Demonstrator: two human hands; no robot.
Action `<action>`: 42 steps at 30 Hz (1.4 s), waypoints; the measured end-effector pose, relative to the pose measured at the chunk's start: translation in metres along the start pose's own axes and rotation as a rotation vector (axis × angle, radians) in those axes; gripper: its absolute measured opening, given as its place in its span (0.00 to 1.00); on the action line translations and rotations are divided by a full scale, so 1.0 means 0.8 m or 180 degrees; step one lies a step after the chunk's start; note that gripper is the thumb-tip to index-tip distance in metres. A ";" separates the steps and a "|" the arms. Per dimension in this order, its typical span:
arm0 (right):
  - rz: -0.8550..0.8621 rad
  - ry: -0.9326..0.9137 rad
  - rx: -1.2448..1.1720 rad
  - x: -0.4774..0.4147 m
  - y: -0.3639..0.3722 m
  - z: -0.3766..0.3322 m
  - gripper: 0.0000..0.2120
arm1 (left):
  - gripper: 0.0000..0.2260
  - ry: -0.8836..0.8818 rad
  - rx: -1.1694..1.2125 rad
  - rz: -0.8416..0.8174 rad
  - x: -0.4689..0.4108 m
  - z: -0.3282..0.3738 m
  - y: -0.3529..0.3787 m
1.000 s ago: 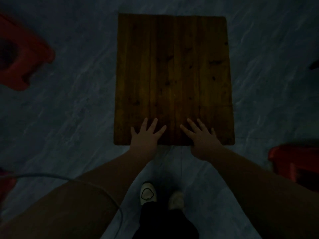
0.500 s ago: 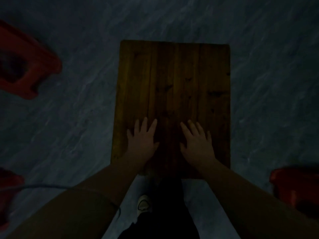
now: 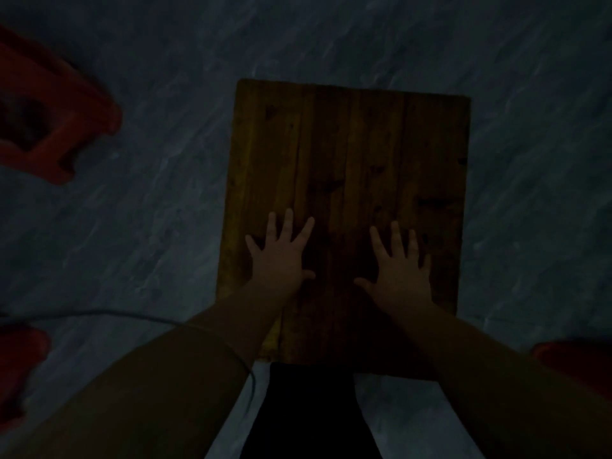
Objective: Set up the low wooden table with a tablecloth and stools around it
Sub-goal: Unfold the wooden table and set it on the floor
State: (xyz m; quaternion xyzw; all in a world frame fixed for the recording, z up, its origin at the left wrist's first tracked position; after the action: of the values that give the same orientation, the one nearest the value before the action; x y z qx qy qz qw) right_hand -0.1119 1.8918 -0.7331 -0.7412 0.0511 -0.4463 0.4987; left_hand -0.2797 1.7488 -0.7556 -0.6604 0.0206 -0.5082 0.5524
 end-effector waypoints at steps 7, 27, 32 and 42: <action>-0.0494 0.0118 -0.0050 0.002 -0.019 -0.011 0.50 | 0.51 0.0041 0.0031 -0.0259 0.005 -0.001 -0.011; 0.1368 -0.0008 -0.0502 0.390 -0.400 -0.075 0.31 | 0.28 0.0700 0.0355 0.0891 0.379 0.027 -0.396; 0.1834 0.0118 -0.0712 0.468 -0.457 -0.056 0.31 | 0.28 0.1053 -0.0007 0.1337 0.423 0.078 -0.463; 0.2205 0.0546 -0.0602 0.540 -0.506 0.045 0.32 | 0.26 0.1838 -0.0352 0.1721 0.473 0.247 -0.525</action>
State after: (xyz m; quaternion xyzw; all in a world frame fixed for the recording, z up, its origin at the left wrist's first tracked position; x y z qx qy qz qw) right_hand 0.0219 1.8932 -0.1556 -0.6827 0.3816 -0.3049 0.5434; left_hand -0.1847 1.8293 -0.1702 -0.4899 0.3754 -0.5074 0.6013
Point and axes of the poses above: each hand's wrist, its own x-axis away from the middle knuckle, its own y-axis out of the palm, z = x × y, the point moved 9 cm from there along -x, towards the middle knuckle, and after that the axes turned 2 degrees about -y, right-handed, at the moved point
